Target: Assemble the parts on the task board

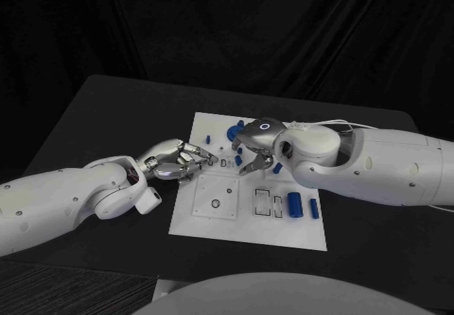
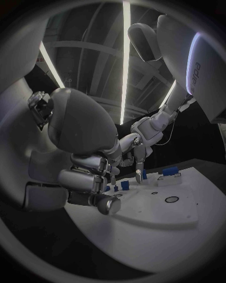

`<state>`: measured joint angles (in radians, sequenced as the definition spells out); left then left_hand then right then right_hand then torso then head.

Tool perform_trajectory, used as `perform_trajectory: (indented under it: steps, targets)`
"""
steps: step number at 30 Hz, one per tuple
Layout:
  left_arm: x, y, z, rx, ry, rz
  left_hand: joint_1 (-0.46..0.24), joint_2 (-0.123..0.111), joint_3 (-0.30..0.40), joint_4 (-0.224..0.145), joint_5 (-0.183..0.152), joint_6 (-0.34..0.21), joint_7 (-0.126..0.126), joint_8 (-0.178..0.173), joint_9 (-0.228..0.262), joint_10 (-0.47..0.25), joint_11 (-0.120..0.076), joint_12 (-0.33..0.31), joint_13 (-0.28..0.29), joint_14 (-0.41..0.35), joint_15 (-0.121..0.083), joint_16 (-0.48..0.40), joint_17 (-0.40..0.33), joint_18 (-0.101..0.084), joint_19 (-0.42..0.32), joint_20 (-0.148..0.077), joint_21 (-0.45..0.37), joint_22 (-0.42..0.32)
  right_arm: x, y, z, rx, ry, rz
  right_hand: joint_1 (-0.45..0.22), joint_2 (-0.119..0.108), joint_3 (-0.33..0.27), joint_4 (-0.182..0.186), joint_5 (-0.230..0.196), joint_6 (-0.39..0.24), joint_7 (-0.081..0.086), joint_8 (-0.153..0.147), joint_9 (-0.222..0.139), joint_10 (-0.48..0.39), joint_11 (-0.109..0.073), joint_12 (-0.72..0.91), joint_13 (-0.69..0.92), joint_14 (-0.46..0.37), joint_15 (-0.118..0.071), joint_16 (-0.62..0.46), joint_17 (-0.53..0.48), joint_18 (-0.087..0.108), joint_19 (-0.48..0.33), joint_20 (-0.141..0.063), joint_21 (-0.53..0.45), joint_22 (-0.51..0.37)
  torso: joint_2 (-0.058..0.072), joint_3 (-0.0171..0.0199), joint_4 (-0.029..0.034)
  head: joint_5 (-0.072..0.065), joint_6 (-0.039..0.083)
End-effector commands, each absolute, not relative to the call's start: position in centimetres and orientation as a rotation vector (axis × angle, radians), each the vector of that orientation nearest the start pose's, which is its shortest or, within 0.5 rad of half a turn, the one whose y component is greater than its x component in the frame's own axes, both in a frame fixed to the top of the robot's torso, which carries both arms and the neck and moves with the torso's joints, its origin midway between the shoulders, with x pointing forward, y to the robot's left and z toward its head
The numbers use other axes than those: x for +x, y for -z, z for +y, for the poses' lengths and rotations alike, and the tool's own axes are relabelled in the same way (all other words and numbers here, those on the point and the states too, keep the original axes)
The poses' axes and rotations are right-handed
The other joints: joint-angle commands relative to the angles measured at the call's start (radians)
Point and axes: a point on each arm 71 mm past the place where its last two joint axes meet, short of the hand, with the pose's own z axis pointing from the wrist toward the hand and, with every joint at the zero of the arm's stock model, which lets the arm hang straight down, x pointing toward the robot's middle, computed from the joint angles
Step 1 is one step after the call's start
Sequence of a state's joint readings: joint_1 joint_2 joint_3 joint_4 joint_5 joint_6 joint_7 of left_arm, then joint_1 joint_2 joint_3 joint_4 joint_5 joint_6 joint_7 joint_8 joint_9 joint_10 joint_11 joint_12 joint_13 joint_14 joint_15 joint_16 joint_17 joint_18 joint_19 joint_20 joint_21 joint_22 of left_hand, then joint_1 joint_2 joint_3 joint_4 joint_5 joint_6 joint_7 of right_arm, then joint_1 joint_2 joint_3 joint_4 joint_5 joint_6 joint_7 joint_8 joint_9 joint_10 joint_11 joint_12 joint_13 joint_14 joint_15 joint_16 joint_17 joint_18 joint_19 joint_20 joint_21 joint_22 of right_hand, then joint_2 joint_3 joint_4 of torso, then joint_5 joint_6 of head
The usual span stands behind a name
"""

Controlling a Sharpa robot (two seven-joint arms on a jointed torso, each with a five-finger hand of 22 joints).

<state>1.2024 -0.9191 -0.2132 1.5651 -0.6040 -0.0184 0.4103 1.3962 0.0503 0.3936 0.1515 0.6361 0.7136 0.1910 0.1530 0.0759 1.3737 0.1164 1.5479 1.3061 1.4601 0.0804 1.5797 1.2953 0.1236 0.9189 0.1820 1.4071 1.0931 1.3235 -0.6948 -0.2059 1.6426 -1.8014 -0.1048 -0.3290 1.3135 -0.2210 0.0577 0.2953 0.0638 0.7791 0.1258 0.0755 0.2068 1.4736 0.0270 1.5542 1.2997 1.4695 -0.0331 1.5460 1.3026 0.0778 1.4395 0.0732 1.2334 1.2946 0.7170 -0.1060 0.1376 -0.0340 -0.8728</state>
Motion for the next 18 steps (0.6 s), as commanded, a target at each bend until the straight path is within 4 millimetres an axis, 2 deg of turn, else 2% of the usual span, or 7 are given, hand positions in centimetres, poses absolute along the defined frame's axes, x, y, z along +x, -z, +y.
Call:
perform_trajectory:
  steps: [1, 7, 11, 12, 14, 15, 18]
  targets:
    - [43.1, 22.9, 20.7, -0.377, 1.540, 1.875, -0.028, -0.007, 0.034, -0.016, -0.001, 0.014, 0.005, 0.017, -0.004, 0.005, -0.001, -0.012, 0.108, 0.075, -0.009, -0.005, 0.242, 0.008, 0.001, -0.002, -0.009, -0.001, 44.4, 16.6, -11.0, -0.566, -0.525, 1.579, -0.025, -0.033, -0.059, 0.002, -0.013, -0.013, -0.003, -0.004, -0.018, 0.097, -0.002, 0.017, 0.271, 0.101, -0.006, 0.025, 0.268, -0.003, -0.007, -0.003, -0.009, 0.177, 0.000, 0.0003, -0.0004, 0.001, 0.000]
    - [42.9, 21.6, 20.9, -0.369, 1.529, 1.824, -0.028, -0.018, 0.029, -0.024, -0.008, 0.023, 0.008, 0.022, -0.003, 0.019, 0.004, -0.009, 0.117, 0.085, -0.005, -0.006, 0.251, 0.005, 0.015, 0.002, -0.006, 0.010, 43.9, 13.1, -13.6, -0.413, -0.630, 1.524, -0.031, -0.045, -0.152, 0.004, -0.012, -0.016, -0.003, -0.003, -0.031, 0.097, -0.003, 0.017, 0.271, 0.101, -0.008, 0.025, 0.268, -0.003, -0.008, -0.006, -0.016, 0.176, 0.000, 0.0006, -0.0011, 0.002, 0.000]
    - [43.3, 20.0, 21.2, -0.351, 1.491, 1.774, -0.039, -0.028, 0.007, -0.020, -0.059, 0.047, 0.014, 0.036, -0.002, 0.039, 0.017, -0.006, 0.131, 0.099, 0.007, -0.008, 0.264, 0.001, 0.036, 0.012, -0.004, 0.024, 44.0, 10.7, -16.0, -0.293, -0.682, 1.462, -0.053, -0.033, -0.150, 0.004, -0.012, 0.007, -0.002, 0.010, -0.029, 0.097, -0.002, 0.017, 0.271, 0.101, -0.007, 0.025, 0.268, -0.005, -0.004, -0.006, -0.006, 0.179, 0.000, 0.0006, -0.0008, 0.000, 0.000]
    - [43.4, 19.7, 21.2, -0.346, 1.476, 1.769, -0.049, -0.032, -0.009, -0.011, -0.097, 0.064, 0.012, 0.046, 0.000, 0.054, 0.018, -0.003, 0.141, 0.110, 0.010, -0.009, 0.275, -0.001, 0.052, 0.016, -0.003, 0.033, 44.1, 10.2, -16.8, -0.257, -0.690, 1.442, -0.061, -0.027, -0.144, 0.004, -0.012, 0.016, -0.002, 0.016, -0.028, 0.097, -0.001, 0.017, 0.271, 0.101, -0.007, 0.025, 0.268, -0.005, -0.003, -0.006, -0.004, 0.179, 0.000, 0.0008, -0.0005, -0.002, 0.000]
    - [43.6, 19.3, 21.2, -0.335, 1.447, 1.767, -0.058, -0.033, -0.028, 0.000, -0.140, 0.081, 0.007, 0.058, 0.002, 0.066, 0.014, 0.000, 0.150, 0.111, 0.008, -0.009, 0.276, -0.001, 0.066, 0.018, -0.002, 0.040, 44.4, 9.8, -17.6, -0.216, -0.700, 1.418, -0.091, 0.019, -0.114, 0.002, -0.010, 0.070, -0.005, 0.046, -0.017, 0.097, 0.000, 0.017, 0.271, 0.101, -0.006, 0.025, 0.268, -0.007, 0.002, -0.005, 0.004, 0.182, 0.000, 0.0010, -0.0003, -0.003, 0.008]
    - [43.8, 18.9, 21.2, -0.323, 1.421, 1.772, -0.071, -0.034, -0.051, 0.017, -0.195, 0.103, -0.001, 0.075, 0.007, 0.080, 0.008, 0.002, 0.161, 0.111, 0.005, -0.009, 0.276, -0.002, 0.083, 0.017, 0.000, 0.048, 44.6, 9.5, -18.2, -0.186, -0.706, 1.400, -0.116, 0.046, -0.100, 0.003, -0.007, 0.090, -0.007, 0.059, -0.013, 0.097, -0.001, 0.017, 0.271, 0.101, -0.005, 0.025, 0.268, -0.007, 0.004, -0.005, 0.008, 0.183, 0.000, 0.0009, -0.0007, -0.003, 0.014]
    - [44.4, 17.9, 21.0, -0.291, 1.343, 1.810, -0.093, -0.032, -0.115, 0.061, -0.313, 0.160, -0.029, 0.137, 0.032, 0.108, -0.015, 0.007, 0.182, 0.111, -0.014, -0.009, 0.276, -0.006, 0.121, 0.001, 0.002, 0.063, 45.2, 9.0, -19.6, -0.131, -0.711, 1.354, -0.108, 0.080, -0.069, -0.002, 0.021, 0.173, -0.017, 0.112, 0.011, 0.097, 0.005, 0.017, 0.271, 0.101, -0.001, 0.025, 0.268, -0.012, 0.015, -0.001, 0.032, 0.190, 0.000, 0.0045, -0.0020, 0.000, 0.022]
